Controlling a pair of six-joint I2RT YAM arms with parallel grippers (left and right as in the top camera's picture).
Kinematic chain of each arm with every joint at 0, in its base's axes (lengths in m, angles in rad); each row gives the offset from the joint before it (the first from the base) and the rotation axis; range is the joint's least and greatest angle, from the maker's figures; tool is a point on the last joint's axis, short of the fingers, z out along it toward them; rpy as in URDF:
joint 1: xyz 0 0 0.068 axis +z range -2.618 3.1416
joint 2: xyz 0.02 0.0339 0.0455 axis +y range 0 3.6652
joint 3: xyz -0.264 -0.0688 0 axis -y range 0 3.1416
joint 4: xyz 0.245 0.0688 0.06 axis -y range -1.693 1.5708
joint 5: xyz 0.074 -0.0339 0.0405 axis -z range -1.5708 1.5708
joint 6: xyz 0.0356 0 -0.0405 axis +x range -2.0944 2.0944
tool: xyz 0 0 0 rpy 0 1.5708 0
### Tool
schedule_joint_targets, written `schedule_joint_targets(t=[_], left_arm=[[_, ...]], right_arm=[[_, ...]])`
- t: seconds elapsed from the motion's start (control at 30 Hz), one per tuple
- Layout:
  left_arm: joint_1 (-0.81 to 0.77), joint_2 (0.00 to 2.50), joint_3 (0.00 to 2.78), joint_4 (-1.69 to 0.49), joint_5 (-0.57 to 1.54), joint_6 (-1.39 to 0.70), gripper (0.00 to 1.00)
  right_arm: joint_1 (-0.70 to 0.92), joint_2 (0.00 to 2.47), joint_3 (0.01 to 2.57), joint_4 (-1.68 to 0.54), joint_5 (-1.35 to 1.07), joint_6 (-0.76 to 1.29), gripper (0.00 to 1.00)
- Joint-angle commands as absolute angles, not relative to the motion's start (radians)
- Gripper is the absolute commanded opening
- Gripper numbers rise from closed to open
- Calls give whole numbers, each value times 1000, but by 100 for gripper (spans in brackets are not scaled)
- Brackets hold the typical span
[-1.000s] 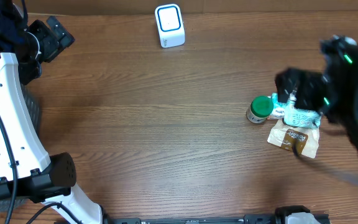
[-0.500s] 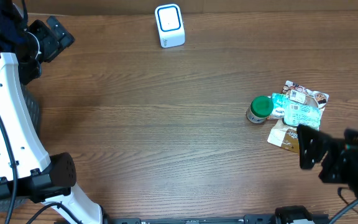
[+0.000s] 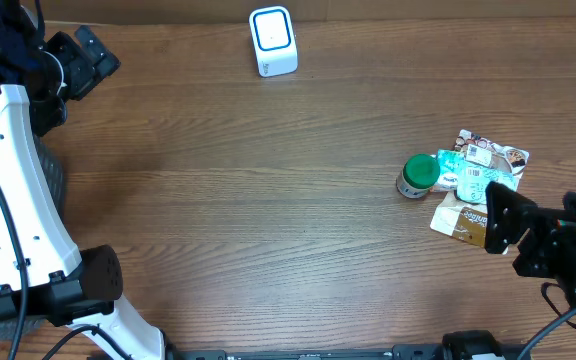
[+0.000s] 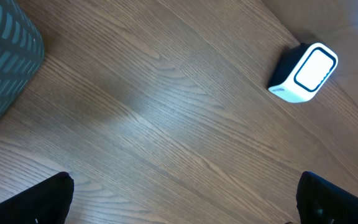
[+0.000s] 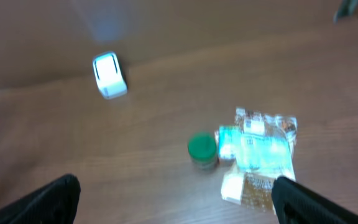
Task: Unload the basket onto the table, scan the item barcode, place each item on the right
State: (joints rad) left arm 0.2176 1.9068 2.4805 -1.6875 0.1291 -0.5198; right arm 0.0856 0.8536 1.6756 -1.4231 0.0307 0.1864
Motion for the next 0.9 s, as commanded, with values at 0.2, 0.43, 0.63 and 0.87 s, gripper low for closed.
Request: schedule_joint_targets(t=[0.2,0.43,0.63,0.87], left_arm=[[216,1909,2489,-1689,120,-508,100],[216,1909,2489,-1689,120,-508,100],[216,1909,2489,-1689,120,-508,99],[216,1909,2489,-1689,120,-508,100]], right_arm=[[83,563,1147,-909,43,194,100],[84,359,679,-479,31,194,100],[84,222,351,-121,27,194,100],[84,98,152,-7,14,194,100]])
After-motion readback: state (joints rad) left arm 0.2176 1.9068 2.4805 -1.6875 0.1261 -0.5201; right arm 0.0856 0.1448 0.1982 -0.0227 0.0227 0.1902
